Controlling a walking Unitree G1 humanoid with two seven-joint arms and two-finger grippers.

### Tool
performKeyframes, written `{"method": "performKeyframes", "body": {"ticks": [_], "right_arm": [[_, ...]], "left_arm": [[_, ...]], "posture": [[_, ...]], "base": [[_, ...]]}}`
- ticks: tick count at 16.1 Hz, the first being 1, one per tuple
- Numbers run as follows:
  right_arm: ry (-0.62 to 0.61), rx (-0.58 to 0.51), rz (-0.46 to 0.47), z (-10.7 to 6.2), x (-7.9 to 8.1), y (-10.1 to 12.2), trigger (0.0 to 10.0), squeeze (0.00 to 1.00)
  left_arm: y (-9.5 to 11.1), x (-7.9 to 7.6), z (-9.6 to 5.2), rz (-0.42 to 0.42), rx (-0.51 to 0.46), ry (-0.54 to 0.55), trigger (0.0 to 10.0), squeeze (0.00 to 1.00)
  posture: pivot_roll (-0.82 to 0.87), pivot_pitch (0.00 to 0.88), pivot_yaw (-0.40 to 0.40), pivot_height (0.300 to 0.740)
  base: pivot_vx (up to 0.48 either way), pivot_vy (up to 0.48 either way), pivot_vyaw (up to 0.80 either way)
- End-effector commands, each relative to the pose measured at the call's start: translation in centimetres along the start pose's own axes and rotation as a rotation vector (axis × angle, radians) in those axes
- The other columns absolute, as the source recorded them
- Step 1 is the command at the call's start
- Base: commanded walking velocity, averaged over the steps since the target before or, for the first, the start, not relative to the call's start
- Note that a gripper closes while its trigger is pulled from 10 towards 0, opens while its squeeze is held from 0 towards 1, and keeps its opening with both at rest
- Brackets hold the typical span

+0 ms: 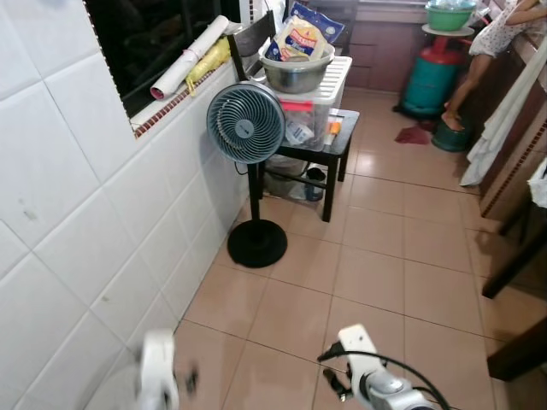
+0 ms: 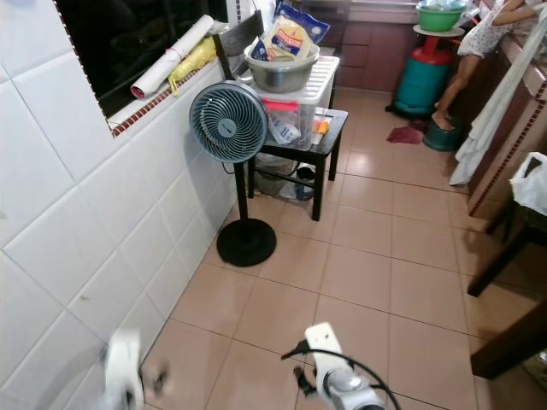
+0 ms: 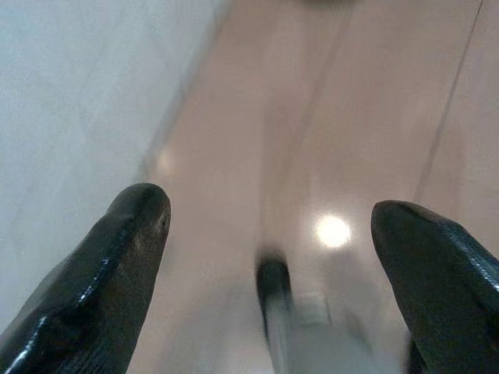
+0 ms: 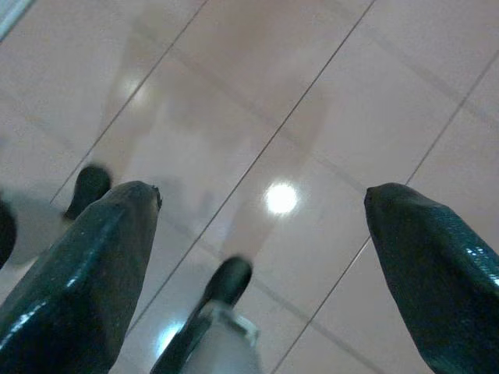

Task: Setting the table

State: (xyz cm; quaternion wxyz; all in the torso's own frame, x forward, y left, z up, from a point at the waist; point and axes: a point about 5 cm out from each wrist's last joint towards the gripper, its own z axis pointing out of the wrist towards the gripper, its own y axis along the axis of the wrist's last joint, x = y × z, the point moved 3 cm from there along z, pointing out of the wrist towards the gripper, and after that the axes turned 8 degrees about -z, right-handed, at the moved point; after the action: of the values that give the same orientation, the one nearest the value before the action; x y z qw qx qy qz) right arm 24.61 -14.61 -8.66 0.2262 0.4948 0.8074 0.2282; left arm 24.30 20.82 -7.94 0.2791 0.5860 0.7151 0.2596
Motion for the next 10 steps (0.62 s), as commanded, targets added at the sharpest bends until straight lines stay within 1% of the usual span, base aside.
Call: {"method": "performKeyframes", "body": {"ticks": [1, 2, 3, 4, 5, 6, 7, 8, 9, 10], "right_arm": [[-0.005, -0.088, 0.034, 0.1, -0.6, 2.4, 10.0, 0.00], [0.007, -0.136, 0.046, 0.1, -0.7, 3.9, 10.0, 0.00], [0.022, -0.179, 0.058, 0.1, -0.7, 5.3, 10.0, 0.00], [0.044, -0.235, 0.074, 0.1, -0.5, 7.2, 10.0, 0.00], [0.070, -0.308, 0.067, -0.1, -0.4, 9.6, 10.0, 0.00], [0.097, -0.375, 0.077, -0.5, -0.3, 11.8, 10.0, 0.00], [0.125, -0.458, 0.077, -1.0, -0.5, 14.2, 10.0, 0.00], [0.131, -0.479, 0.073, -1.2, -0.6, 14.8, 10.0, 0.00], [0.155, -0.523, 0.084, -1.7, -1.0, 16.2, 10.0, 0.00], [0.156, -0.575, 0.089, -2.3, -1.8, 17.3, 10.0, 0.00]], "left_arm": [[2.2, 0.2, 0.2, 0.014, -0.075, -0.022, 10.0, 0.00], [3.6, 0.3, 0.2, 0.012, -0.127, -0.038, 10.0, 0.00], [4.8, 0.4, 0.1, 0.032, -0.171, -0.049, 10.0, 0.00], [6.1, 0.4, -0.1, 0.033, -0.237, -0.073, 10.0, 0.00], [7.4, 0.1, -0.5, 0.029, -0.308, -0.106, 10.0, 0.00], [8.5, -0.4, -1.2, 0.042, -0.382, -0.136, 10.0, 0.00], [9.2, -1.6, -2.8, 0.084, -0.469, -0.185, 10.0, 0.00], [9.3, -1.8, -3.2, 0.091, -0.484, -0.192, 10.0, 0.00], [9.5, -2.1, -4.4, 0.085, -0.556, -0.191, 10.0, 0.00], [9.4, -2.3, -5.4, 0.092, -0.593, -0.180, 10.0, 0.00]], "posture": [[-0.07, 0.000, 0.015, 0.740], [-0.05, 0.000, 0.000, 0.740], [-0.05, 0.000, -0.006, 0.740], [-0.04, 0.000, -0.014, 0.740], [-0.04, 0.000, -0.014, 0.740], [-0.04, 0.000, -0.014, 0.740], [-0.02, 0.000, -0.028, 0.740], [-0.01, 0.000, -0.029, 0.740], [-0.01, 0.000, -0.034, 0.740], [0.00, 0.000, -0.040, 0.740]], "base": [[0.000, 0.000, 0.00], [0.000, 0.000, 0.00], [0.000, 0.000, 0.00], [0.000, 0.000, 0.00], [0.000, 0.000, 0.00], [0.000, 0.000, 0.00], [0.000, 0.000, 0.00], [0.000, 0.000, 0.00], [0.000, 0.000, 0.00], [0.000, 0.000, 0.00]]}}
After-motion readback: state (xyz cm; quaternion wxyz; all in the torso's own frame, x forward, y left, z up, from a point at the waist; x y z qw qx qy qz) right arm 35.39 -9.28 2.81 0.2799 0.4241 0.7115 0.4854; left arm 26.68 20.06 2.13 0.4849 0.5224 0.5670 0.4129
